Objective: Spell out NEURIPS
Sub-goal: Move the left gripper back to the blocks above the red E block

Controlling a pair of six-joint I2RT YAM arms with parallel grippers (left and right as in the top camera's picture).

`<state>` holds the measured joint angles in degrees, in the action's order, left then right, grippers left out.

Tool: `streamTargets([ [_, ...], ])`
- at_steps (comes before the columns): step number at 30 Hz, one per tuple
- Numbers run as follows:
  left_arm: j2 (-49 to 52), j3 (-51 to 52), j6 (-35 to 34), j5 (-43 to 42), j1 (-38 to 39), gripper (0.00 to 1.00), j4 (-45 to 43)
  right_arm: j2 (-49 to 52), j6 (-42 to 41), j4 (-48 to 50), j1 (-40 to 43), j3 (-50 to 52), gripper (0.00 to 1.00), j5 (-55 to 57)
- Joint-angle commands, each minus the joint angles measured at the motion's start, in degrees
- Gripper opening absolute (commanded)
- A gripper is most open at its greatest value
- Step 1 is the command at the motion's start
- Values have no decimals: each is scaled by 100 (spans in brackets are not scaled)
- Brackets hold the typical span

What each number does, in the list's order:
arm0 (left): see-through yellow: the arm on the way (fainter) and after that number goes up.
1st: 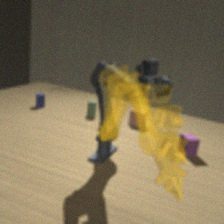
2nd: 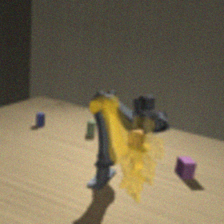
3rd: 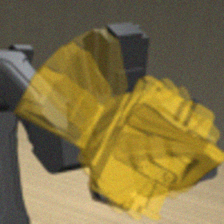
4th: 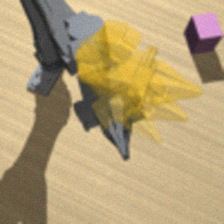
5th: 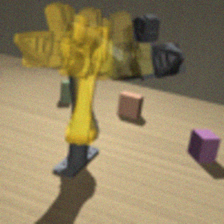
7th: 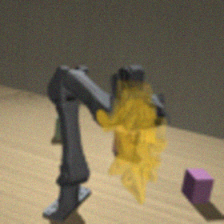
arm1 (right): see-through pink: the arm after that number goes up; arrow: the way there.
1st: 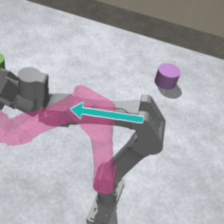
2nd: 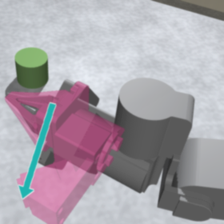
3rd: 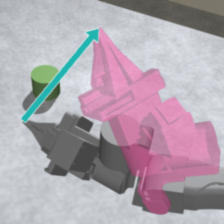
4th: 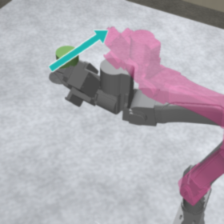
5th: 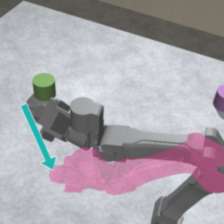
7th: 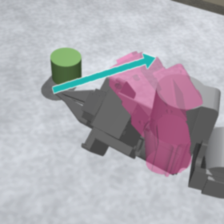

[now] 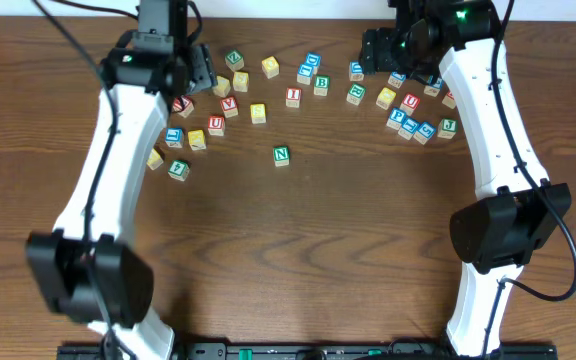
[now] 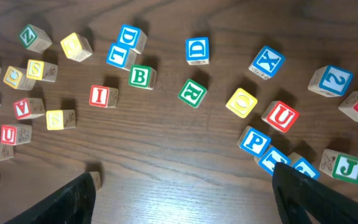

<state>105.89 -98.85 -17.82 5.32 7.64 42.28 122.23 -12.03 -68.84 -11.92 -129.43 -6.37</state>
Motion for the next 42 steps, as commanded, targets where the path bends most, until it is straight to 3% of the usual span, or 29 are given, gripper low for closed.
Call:
streamTargets([
  [1,601,98,-658,184,-35,73,-280,-9,-76,-66,-17,-94,87,44],
  [10,1633,98,-2118,697,-96,68,-999,-7,162,-461,-17,-94,88,48],
  [16,1661,98,-2216,1266,-155,64,-990,-7,162,-533,-17,-92,88,46],
  [25,2063,103,-2581,1276,-179,63,-1069,-7,160,-551,-20,-92,89,46],
  [42,2315,103,-2581,1276,-179,63,-1300,-7,160,-579,-20,-92,89,46],
])
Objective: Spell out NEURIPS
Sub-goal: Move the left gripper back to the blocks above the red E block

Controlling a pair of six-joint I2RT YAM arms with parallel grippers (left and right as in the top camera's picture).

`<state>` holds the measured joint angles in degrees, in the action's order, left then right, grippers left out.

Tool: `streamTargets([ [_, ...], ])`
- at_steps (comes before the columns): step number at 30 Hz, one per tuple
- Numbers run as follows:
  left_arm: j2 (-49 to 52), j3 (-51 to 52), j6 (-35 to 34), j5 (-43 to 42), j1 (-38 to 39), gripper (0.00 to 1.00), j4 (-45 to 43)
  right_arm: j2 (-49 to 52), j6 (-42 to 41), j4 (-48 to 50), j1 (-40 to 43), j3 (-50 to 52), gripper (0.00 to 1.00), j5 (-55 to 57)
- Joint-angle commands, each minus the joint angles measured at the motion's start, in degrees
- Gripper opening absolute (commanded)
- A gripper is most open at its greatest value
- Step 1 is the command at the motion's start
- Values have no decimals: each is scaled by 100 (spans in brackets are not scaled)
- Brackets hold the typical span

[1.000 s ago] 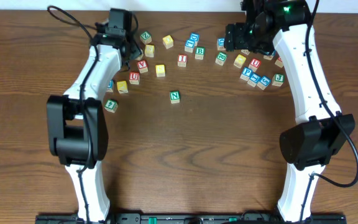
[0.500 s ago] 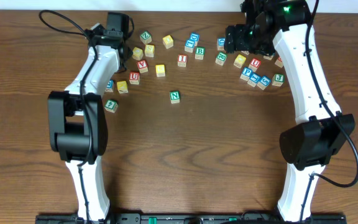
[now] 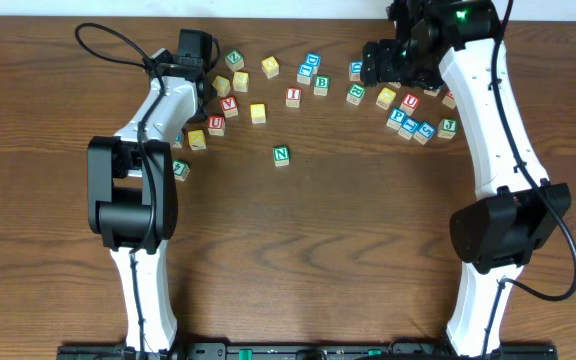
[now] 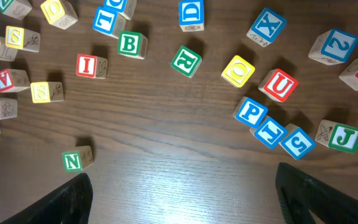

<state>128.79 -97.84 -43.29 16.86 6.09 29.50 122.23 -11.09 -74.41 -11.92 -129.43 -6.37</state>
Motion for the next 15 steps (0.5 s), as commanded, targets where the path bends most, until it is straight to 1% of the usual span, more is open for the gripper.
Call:
streamTargets([
  [1,31,2,-35,122,-24,63,-28,-7,66,-22,-20,-92,89,44],
  [10,291,2,-37,70,-24,60,-48,-7,66,-20,-20,-92,90,44],
  [15,317,2,-37,57,-24,54,-74,-7,66,-20,-20,-92,90,44],
])
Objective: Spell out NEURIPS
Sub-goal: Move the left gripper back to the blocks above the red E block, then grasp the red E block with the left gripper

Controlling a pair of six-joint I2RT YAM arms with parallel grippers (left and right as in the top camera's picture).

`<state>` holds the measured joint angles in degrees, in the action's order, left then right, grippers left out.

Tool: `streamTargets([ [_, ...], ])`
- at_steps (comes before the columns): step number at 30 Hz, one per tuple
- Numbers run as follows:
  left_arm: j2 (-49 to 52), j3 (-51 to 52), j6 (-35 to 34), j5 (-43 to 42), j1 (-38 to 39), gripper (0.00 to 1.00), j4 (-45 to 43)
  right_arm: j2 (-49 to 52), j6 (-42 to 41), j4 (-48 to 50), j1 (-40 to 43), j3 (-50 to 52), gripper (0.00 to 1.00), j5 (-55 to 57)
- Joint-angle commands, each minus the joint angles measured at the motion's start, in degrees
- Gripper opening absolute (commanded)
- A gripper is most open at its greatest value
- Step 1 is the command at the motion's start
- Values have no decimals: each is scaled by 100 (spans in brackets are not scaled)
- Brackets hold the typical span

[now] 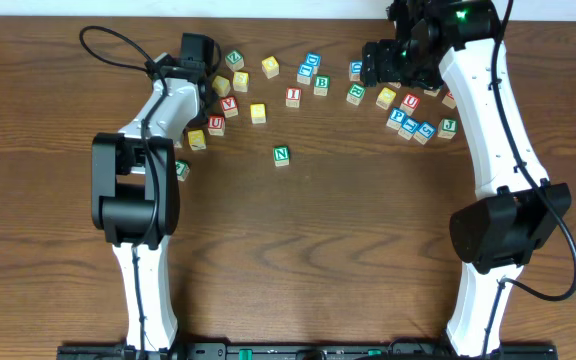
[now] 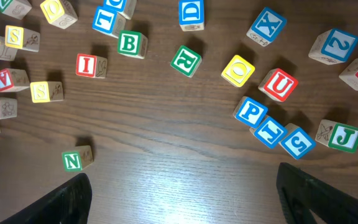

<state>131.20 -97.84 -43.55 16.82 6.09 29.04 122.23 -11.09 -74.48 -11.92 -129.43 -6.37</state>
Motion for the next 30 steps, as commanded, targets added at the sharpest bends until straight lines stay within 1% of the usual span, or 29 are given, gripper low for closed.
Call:
streamTargets([
  [1,76,2,-9,61,-24,54,-46,-7,66,-11,-20,-92,90,44],
  [4,76,2,-9,61,-24,52,-90,-7,66,-13,-20,-92,90,44],
  [8,76,2,-9,63,-31,45,-140,-7,66,-13,-20,-92,90,44],
  [9,76,2,-7,63,-31,41,-153,-7,66,-13,-20,-92,91,44],
  [12,76,2,-9,63,-31,36,-155,-7,66,-13,-20,-92,91,46],
  [20,48,0,0,63,-31,31,-151,-7,66,-11,-20,-92,91,46],
  [22,-7,0,90,61,-28,30,-146,-7,66,-11,-17,-92,91,46],
  [30,-828,0,970,-57,-17,30,52,-7,66,24,-17,-92,93,181],
])
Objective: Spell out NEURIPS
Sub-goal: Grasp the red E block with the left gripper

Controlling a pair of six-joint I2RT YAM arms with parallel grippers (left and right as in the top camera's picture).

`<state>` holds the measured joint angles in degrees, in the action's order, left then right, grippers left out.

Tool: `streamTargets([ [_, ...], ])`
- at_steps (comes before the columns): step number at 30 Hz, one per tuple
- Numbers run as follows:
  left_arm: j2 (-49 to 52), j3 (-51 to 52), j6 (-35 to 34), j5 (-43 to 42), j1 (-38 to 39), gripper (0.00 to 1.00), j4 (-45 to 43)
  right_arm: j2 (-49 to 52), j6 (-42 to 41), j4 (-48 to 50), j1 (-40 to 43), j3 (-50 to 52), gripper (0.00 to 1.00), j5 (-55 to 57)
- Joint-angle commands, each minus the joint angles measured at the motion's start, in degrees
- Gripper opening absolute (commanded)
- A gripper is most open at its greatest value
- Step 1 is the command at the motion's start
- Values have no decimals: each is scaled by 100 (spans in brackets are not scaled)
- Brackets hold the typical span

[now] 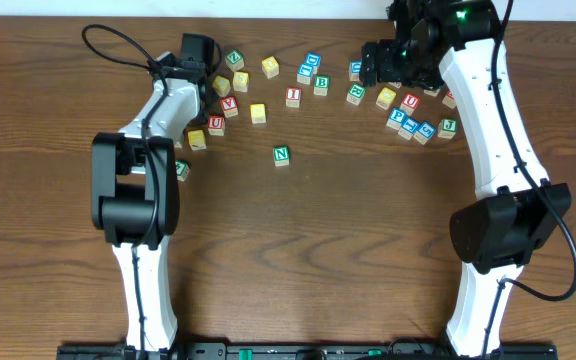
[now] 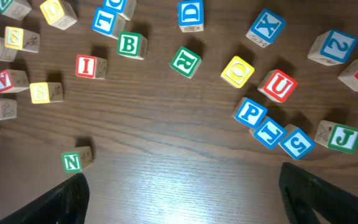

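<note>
The green N block (image 1: 281, 155) (image 2: 72, 162) stands alone in front of the scattered letter blocks. Red I (image 2: 86, 65), green R (image 2: 186, 60), red U (image 2: 279, 86), blue P (image 2: 250, 112) and blue S (image 2: 298, 142) lie loose on the table; a yellow S (image 2: 40, 92) lies further left. No E block can be made out. My right gripper (image 1: 383, 62) (image 2: 188, 199) hangs open above the right cluster, nothing between its fingers (image 2: 61, 202). My left gripper (image 1: 196, 55) is over the left cluster's far edge; how its jaws stand is unclear.
More blocks lie about: B (image 2: 128, 45), D (image 2: 192, 12), X (image 2: 265, 27), O (image 2: 238, 70), J (image 2: 344, 138), V (image 2: 5, 79). The folded left arm (image 1: 133, 190) covers part of the left cluster. The wooden table (image 1: 298, 250) is bare in front of N.
At first my left arm stretched up from the lower left to the left cluster, and the right wrist view showed N only at its edge. Later the left arm stood folded with its gripper at the cluster's far edge, and N was in full view. Both arms have stayed there.
</note>
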<state>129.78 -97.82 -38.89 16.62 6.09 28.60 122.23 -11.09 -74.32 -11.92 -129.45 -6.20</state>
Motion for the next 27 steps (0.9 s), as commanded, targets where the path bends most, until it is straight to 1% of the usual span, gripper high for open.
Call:
streamTargets([
  [1,-824,-2,619,-120,-15,30,160,-7,66,20,-17,-90,93,181],
  [5,-1355,-2,986,-748,76,30,485,-7,76,76,-11,-90,95,184],
  [9,-1733,-2,1104,-1178,352,28,962,-7,94,149,20,-90,97,339],
  [17,-1810,0,1104,-1320,1443,27,1998,-7,153,153,374,-90,99,461],
  [21,-1781,11,1104,-1318,1998,27,2068,-7,153,144,772,-90,99,431],
  [27,-1464,11,1084,-1300,2409,27,2059,-7,153,79,1128,-90,99,258],
])
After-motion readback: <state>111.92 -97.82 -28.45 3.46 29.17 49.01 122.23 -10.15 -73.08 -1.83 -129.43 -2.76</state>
